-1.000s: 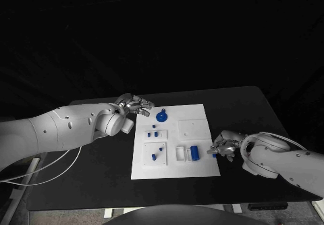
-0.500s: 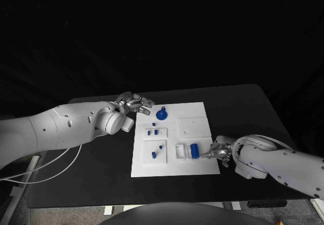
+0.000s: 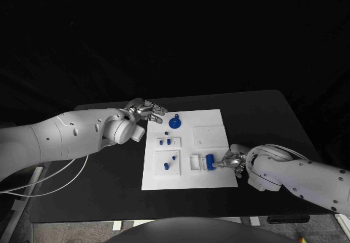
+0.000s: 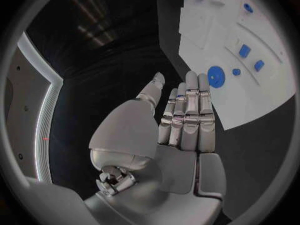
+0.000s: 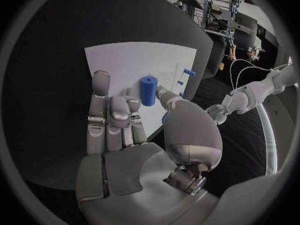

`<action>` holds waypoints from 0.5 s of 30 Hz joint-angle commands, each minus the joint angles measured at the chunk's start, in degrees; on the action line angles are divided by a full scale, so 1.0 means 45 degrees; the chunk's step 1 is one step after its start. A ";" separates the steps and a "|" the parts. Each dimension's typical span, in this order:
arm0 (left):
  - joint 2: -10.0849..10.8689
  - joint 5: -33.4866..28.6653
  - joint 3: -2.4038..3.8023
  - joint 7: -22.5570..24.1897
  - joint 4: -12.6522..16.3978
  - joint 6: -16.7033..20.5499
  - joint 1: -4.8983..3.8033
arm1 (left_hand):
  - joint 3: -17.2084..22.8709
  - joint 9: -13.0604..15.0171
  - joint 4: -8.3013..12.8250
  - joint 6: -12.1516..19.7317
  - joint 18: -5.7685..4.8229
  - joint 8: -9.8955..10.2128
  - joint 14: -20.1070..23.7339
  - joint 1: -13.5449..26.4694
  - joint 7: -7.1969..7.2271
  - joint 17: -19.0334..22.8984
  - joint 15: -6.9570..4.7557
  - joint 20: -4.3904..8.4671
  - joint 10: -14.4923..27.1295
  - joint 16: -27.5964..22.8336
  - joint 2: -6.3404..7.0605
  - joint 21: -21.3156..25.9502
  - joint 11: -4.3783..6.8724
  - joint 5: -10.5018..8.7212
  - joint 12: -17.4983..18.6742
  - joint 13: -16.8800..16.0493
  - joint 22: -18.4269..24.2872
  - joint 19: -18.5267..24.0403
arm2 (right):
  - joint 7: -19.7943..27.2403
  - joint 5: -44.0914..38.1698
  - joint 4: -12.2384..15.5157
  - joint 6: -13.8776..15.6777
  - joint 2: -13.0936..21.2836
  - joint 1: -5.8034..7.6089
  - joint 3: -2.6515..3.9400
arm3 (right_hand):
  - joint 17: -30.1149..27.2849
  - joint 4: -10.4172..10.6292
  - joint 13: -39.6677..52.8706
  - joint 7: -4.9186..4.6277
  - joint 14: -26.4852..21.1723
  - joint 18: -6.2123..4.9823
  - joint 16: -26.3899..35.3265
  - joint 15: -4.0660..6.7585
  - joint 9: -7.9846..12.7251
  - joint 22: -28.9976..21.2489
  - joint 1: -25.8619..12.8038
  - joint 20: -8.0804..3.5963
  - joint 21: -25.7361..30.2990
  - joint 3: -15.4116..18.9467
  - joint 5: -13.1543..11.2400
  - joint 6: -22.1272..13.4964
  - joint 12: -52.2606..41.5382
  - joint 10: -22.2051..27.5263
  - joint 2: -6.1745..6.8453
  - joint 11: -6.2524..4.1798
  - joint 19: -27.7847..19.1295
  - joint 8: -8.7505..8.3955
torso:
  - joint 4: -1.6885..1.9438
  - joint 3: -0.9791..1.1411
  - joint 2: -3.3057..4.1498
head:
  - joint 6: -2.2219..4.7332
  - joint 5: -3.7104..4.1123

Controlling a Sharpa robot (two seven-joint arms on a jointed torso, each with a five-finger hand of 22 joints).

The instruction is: Assemble the parts on the task board

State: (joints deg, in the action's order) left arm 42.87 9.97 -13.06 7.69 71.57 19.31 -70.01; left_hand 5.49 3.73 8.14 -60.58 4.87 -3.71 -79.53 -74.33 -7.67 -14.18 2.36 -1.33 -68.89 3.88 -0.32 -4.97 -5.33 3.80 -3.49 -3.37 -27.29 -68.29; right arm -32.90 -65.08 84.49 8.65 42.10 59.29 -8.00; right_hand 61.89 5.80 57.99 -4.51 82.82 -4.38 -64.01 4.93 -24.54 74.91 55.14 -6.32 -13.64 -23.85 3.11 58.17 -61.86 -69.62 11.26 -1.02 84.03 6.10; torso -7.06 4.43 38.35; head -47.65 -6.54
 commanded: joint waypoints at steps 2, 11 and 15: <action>-0.0005 -0.0013 0.0008 0.0085 0.0055 -0.0173 -0.0005 | -0.0064 -0.0012 -0.0013 0.0086 -0.0234 0.0004 0.0067 -0.0010 0.0026 0.0011 -0.0014 0.0002 0.0070 -0.0057 -0.0138 -0.0031 -0.0014 0.0056 0.0035 0.0005 0.0013 -0.0054 | -0.0163 -0.0369 -0.0179 0.0452 -0.0218 -0.0014 0.0000 | 0.0037 0.0135 0.0052 -0.0038 0.0088 -0.0159 0.0020 -0.0054 0.0061 -0.0004 0.0000 0.0085 0.0005 0.0037 -0.0074 -0.0174 0.0092 0.0004 0.0174 0.0063 0.0006 -0.0135 | 0.0011 -0.0011 0.0005 | 0.0008 0.0043; 0.0008 -0.0012 0.0008 0.0044 0.0083 -0.0187 -0.0006 | -0.0073 0.0005 -0.0040 -0.0007 -0.0237 -0.0014 0.0078 -0.0023 0.0054 0.0006 -0.0012 0.0000 0.0080 -0.0058 -0.0148 -0.0069 -0.0011 0.0055 0.0036 0.0006 0.0127 -0.0047 | -0.0283 -0.0199 -0.0617 0.0162 -0.0760 -0.0089 -0.0007 | 0.0097 0.0101 0.0126 -0.0115 0.0091 -0.0181 0.0012 -0.0088 0.0139 -0.0013 0.0149 0.0111 0.0039 0.0119 -0.0078 -0.0390 0.0138 0.0032 0.0190 0.0114 0.0022 -0.0251 | 0.0003 0.0000 0.0016 | -0.0037 -0.0007; 0.0013 -0.0012 0.0008 0.0036 0.0086 -0.0187 -0.0006 | -0.0083 0.0000 -0.0051 0.0011 -0.0238 0.0005 0.0081 -0.0014 0.0046 0.0006 -0.0009 -0.0001 0.0095 -0.0059 -0.0142 -0.0075 -0.0017 0.0057 0.0035 0.0005 0.0142 -0.0049 | -0.0272 0.0009 -0.0713 0.0107 -0.0943 -0.0171 -0.0014 | 0.0105 0.0051 0.0159 -0.0110 0.0092 -0.0188 0.0019 -0.0090 0.0135 -0.0013 0.0232 0.0117 0.0050 0.0097 -0.0075 -0.0363 0.0135 0.0026 0.0119 0.0112 0.0019 -0.0227 | 0.0002 -0.0002 0.0013 | -0.0072 -0.0035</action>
State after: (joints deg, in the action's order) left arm 42.95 9.97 -13.06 7.62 71.79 19.23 -70.01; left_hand 5.34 3.72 7.98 -60.58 4.87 -3.71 -79.53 -74.55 -7.67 -14.19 2.36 -1.33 -68.89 3.88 -0.54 -4.97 -5.33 3.80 -3.49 -3.37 -26.70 -68.29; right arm -33.66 -65.60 81.44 9.91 38.03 58.88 -7.88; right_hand 62.31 6.09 58.69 -5.10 83.03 -4.38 -64.01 4.71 -24.07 74.90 55.63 -6.33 -13.64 -23.57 3.11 56.76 -61.42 -69.41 11.82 -0.81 84.04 5.39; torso -7.04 4.39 38.41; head -47.85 -6.60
